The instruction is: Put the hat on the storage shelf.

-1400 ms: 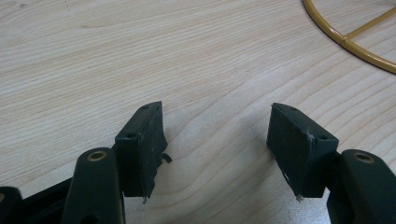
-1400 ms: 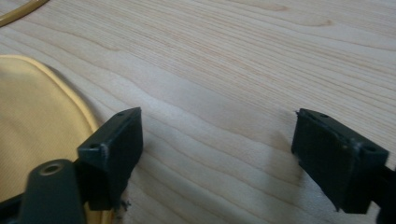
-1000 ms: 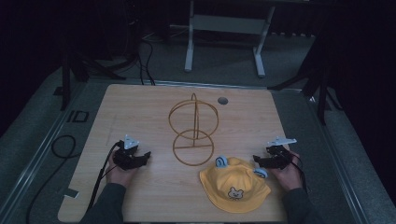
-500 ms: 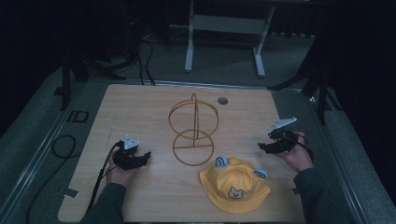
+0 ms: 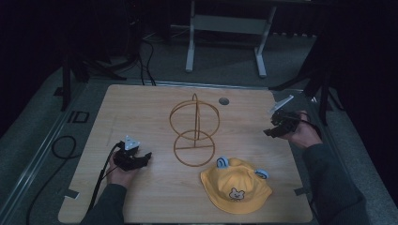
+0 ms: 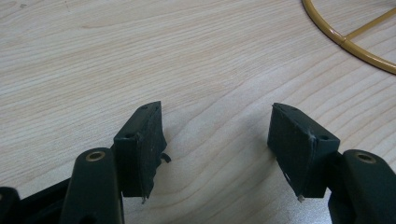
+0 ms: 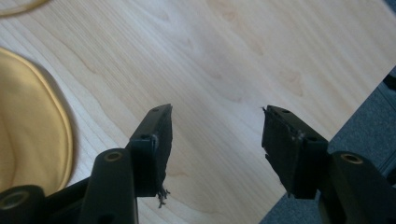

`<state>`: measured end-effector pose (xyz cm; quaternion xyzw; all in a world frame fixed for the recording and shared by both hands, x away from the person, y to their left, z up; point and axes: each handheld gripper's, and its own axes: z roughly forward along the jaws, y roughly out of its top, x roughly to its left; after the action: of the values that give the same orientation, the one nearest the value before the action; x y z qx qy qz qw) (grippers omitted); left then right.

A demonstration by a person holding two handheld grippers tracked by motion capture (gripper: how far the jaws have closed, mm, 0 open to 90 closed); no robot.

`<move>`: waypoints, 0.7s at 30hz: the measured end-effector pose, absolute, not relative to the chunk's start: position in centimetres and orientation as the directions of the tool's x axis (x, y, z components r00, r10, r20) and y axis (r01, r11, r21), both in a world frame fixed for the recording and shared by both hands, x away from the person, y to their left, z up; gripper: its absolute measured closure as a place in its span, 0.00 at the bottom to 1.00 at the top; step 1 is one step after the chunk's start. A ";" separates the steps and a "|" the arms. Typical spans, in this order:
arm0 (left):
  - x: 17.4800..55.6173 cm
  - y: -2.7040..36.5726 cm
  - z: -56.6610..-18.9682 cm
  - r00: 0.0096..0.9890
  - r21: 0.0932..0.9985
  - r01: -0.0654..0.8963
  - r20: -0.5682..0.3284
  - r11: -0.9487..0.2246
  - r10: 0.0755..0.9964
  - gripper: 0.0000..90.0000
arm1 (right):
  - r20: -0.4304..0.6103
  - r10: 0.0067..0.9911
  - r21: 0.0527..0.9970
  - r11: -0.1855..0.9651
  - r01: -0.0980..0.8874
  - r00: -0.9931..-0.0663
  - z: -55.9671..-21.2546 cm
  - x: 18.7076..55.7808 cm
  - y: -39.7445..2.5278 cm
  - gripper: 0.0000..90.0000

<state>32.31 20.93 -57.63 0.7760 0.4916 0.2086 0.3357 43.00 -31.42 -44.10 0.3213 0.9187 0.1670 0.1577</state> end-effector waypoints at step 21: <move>32.3 20.9 -57.6 0.427 0.727 0.623 -0.008 -0.288 0.904 0.40 | -0.120 0.477 0.347 0.842 0.413 -0.871 -36.6 40.8 -27.2 0.60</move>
<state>32.29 20.90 -57.64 0.7750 0.4927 0.2087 0.3364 40.85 -27.15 -36.60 0.2331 0.9544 0.1570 0.1011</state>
